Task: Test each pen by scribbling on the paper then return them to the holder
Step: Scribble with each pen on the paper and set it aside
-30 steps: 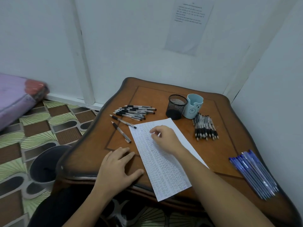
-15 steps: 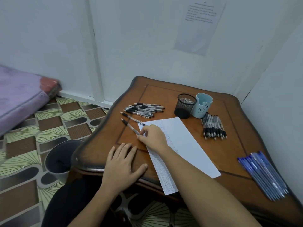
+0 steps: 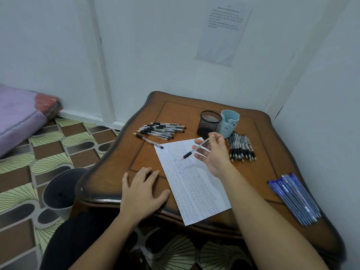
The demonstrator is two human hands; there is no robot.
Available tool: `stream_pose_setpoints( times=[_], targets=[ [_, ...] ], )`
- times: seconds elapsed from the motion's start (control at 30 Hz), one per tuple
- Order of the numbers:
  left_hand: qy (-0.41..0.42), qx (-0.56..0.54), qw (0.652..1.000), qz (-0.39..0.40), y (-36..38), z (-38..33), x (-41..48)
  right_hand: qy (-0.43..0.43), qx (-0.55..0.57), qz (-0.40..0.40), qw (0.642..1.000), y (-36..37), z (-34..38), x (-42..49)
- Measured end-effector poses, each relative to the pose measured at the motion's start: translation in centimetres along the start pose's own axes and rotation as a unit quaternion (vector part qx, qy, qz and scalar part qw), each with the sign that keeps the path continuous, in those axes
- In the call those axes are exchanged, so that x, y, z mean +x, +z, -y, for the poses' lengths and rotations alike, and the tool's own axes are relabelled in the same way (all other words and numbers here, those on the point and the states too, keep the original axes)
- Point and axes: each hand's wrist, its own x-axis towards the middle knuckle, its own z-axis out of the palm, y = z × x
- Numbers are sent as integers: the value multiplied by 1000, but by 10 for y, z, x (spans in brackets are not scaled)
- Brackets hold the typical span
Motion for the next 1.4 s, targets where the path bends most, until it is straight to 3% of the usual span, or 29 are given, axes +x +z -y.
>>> stream_pose_setpoints(
  times=[0.13, 0.27, 0.5, 0.8, 0.97, 1.13, 1.4],
  targets=[
    [46, -16, 998, 30, 0, -16, 3, 39, 11, -20, 999, -34, 4, -10],
    [39, -31, 996, 72, -2, -23, 8, 68, 46, -20, 996, -57, 2, -21],
    [61, 10, 988, 144, 0, -27, 16, 18, 136, -80, 987, -81, -7, -35],
    [72, 24, 986, 146, 2, -26, 17, -19, -110, 32, 993, -104, -30, -45],
    [72, 18, 988, 138, 3, -26, 17, -112, -181, 33, 977, -109, -46, -47],
    [75, 16, 989, 128, 5, -24, 17, -132, -223, 77, 963, -110, -54, -47],
    [74, 15, 989, 125, 7, -25, 17, -163, -251, 2, 954, -116, -62, -43]
  ],
)
